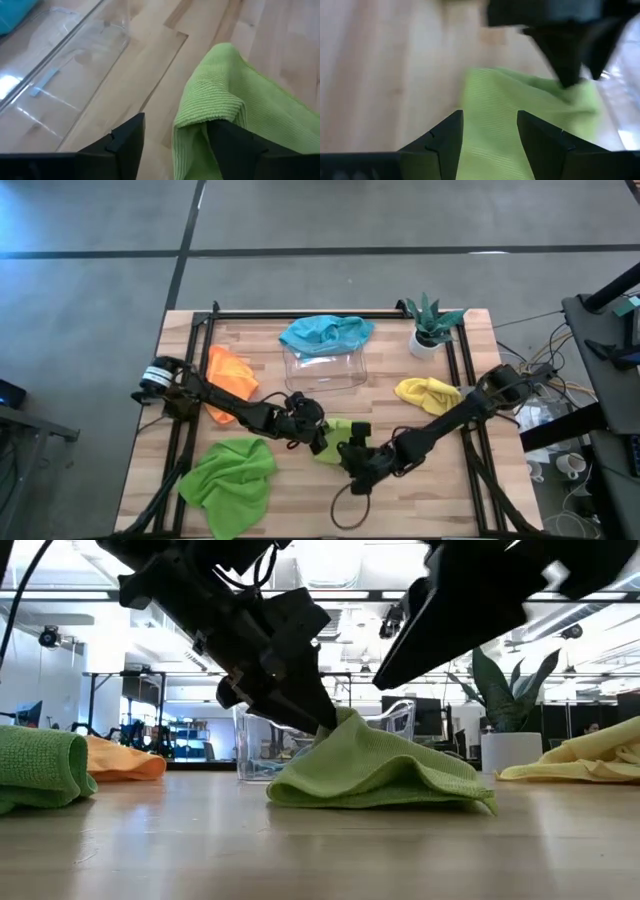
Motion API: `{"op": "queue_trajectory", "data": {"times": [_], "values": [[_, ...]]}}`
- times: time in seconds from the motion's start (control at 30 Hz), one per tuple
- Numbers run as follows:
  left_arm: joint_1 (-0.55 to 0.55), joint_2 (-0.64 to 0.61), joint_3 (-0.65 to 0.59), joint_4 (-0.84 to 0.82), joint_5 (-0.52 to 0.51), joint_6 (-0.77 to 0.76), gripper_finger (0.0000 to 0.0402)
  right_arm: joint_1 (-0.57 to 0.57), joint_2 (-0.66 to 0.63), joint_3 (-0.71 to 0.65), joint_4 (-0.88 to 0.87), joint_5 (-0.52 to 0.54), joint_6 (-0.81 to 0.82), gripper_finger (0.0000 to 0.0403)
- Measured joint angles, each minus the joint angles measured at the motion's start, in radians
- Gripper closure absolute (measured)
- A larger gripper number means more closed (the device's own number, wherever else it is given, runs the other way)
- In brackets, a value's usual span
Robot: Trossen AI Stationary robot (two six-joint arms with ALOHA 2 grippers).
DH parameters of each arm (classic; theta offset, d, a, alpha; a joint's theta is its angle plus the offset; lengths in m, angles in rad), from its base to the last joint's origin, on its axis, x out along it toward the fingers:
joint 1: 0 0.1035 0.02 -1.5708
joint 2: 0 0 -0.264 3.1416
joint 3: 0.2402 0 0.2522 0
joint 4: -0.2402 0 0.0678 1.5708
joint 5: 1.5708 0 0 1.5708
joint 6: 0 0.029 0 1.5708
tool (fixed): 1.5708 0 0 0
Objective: Fold microfiber towels
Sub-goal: Fold the light green microfiber cloth
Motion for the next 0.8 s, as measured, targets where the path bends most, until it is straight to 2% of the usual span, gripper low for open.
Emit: {"op": "queue_trajectory", "data": {"times": [0.13, 0.2, 0.3, 0.43, 0.47, 0.67, 0.8], "values": [[-0.003, -0.016, -0.006, -0.003, -0.008, 0.012, 0.0167, -0.025, -0.009, -0.002, -0.051, 0.020, 0.003, 0.0223], [-0.014, -0.033, -0.022, -0.005, -0.010, 0.016, 0.0159, -0.032, -0.013, -0.003, -0.071, 0.015, 0.017, 0.0239], [-0.046, -0.060, -0.057, -0.007, -0.015, 0.005, 0.0160, -0.036, -0.018, -0.012, -0.068, 0.018, 0.015, 0.0285], [-0.094, -0.087, -0.091, 0.002, -0.066, -0.016, 0.0169, -0.073, -0.017, -0.016, -0.052, 0.018, 0.010, 0.0371], [-0.099, -0.089, -0.098, 0.001, -0.079, -0.018, 0.0172, -0.089, -0.017, -0.017, -0.045, 0.018, 0.009, 0.0382], [-0.105, -0.088, -0.109, 0.000, -0.104, -0.052, 0.0176, -0.168, -0.017, -0.054, 0.088, 0.022, -0.059, 0.0393], [-0.127, -0.056, -0.109, 0.001, -0.101, -0.071, 0.0176, -0.214, -0.017, -0.097, 0.164, -0.037, -0.055, 0.0394]]}}
